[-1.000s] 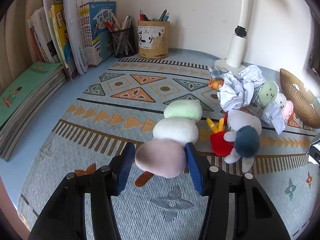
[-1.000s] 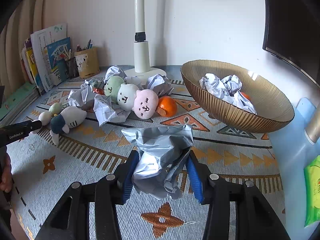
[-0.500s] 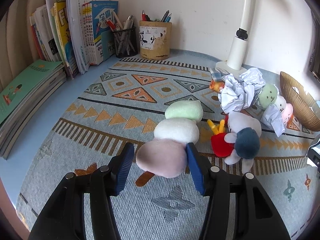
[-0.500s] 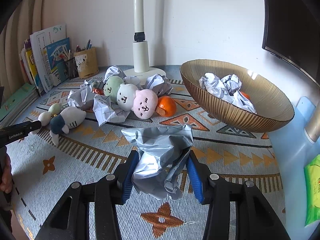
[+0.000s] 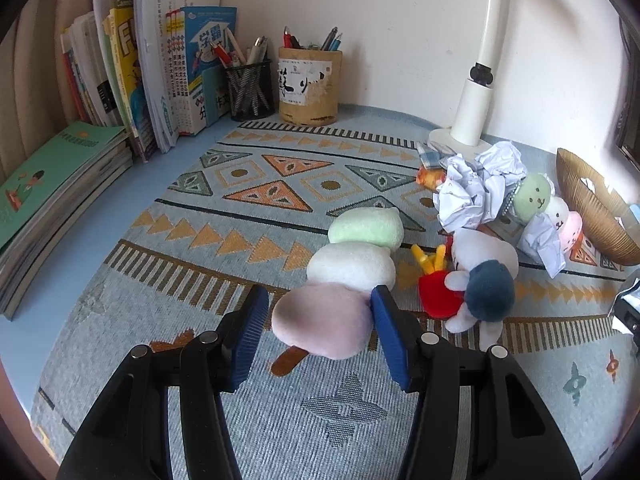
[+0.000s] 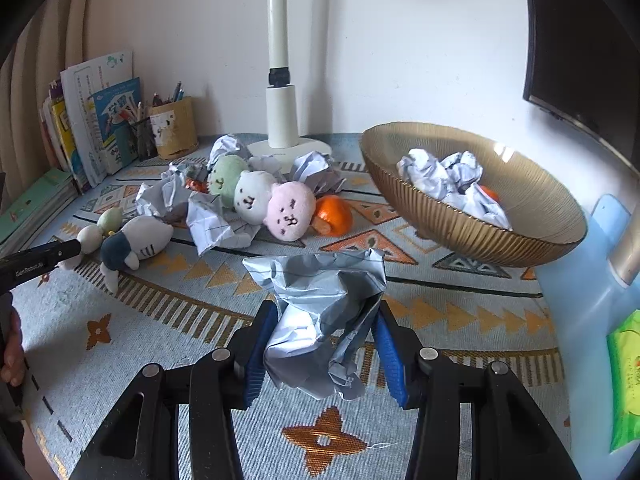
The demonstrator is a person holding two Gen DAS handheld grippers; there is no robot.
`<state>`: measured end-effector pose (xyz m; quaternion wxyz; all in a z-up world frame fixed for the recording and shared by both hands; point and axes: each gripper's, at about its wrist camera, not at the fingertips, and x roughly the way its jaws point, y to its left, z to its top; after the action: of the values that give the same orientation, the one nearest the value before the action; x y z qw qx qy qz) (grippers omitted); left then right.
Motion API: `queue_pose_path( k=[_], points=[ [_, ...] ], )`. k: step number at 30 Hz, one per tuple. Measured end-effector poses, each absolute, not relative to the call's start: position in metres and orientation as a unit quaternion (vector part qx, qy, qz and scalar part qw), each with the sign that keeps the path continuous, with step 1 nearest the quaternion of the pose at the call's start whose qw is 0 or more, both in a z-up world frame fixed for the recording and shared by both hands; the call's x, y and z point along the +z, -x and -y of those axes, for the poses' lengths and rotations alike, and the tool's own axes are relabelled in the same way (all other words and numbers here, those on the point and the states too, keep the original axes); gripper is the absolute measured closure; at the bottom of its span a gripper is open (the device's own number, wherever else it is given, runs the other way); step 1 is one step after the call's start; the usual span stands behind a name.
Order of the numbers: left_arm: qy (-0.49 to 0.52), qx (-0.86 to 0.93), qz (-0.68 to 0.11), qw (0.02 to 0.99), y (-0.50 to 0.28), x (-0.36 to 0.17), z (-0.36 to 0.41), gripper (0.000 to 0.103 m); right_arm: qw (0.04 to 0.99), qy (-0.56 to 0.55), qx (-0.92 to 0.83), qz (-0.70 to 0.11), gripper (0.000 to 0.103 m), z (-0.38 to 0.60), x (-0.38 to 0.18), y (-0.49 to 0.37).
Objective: Organize objects
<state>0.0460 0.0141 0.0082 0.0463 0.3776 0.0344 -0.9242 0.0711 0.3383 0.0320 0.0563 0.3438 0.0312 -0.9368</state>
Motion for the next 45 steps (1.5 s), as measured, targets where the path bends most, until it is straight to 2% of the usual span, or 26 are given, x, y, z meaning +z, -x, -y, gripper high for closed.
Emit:
queue_pose_path(
  k=[45],
  points=[
    [-0.371,-0.926,-0.049,0.051,-0.0496,0.0101,-0.0080,0.050,0.058,-0.342,-0.937,-0.040,0.057,-0.3354,0.0324,-0.0716]
  ],
)
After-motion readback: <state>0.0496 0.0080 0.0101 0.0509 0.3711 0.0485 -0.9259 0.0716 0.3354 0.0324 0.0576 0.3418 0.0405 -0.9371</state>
